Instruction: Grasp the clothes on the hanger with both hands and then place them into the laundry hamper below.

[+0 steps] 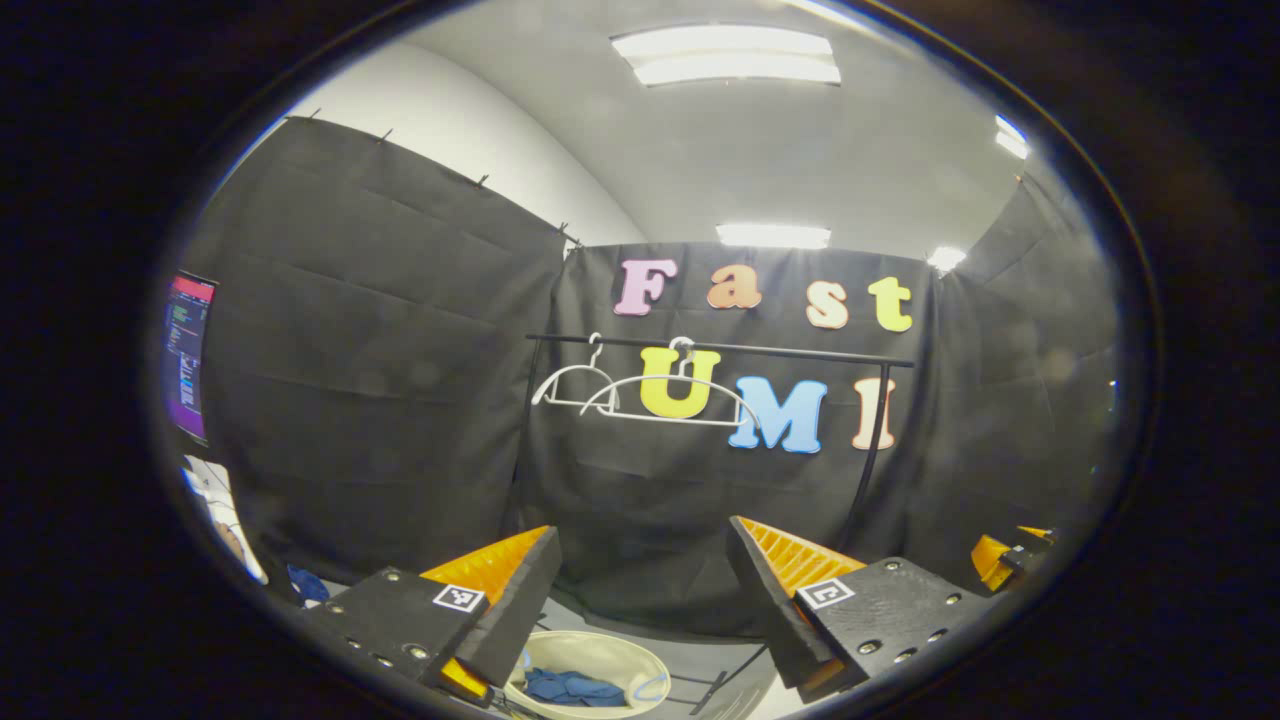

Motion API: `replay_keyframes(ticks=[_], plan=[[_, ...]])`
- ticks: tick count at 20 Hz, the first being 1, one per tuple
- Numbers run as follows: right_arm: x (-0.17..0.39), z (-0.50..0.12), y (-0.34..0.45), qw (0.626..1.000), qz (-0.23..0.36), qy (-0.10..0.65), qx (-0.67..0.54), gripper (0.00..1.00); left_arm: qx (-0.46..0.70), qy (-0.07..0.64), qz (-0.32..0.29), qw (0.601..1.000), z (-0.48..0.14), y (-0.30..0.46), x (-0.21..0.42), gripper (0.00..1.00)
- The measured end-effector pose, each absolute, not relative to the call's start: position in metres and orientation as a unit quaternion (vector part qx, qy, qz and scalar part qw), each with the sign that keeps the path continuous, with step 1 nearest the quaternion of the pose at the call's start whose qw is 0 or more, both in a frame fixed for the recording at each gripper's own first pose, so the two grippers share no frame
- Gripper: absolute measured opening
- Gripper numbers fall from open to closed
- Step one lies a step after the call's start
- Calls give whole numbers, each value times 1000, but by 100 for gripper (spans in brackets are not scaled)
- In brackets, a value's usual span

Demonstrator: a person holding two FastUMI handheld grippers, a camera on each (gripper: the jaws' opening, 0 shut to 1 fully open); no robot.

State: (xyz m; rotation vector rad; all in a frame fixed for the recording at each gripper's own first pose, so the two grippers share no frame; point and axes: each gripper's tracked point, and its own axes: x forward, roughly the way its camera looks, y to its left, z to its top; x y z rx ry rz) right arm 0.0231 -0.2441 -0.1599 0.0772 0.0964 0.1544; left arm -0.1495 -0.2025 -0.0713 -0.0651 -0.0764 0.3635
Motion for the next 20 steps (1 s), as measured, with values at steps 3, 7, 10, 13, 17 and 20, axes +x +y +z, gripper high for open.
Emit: replay_keyframes(ticks=[3, 7, 10, 13, 17, 20], plan=[[26, -159, -244, 996, 62, 47, 34, 94, -29, -41, 164, 985, -71, -194, -136, 97], [34, -161, -231, 997, 45, 56, 18, 95, -16, -38, 146, 988, -69, -183, -117, 97], [41, -160, -215, 997, 33, 71, 6, 95, -13, -29, 127, 991, -71, -170, -103, 96], [47, -145, -196, 998, 23, 60, -6, 94, -20, -23, 112, 993, -73, -146, -91, 97], [53, -140, -163, 998, 10, 61, -19, 94, -33, -22, 108, 993, -71, -103, -82, 98], [55, -133, -131, 998, 11, 54, -21, 94, -30, -33, 109, 993, -65, -74, -81, 97]])
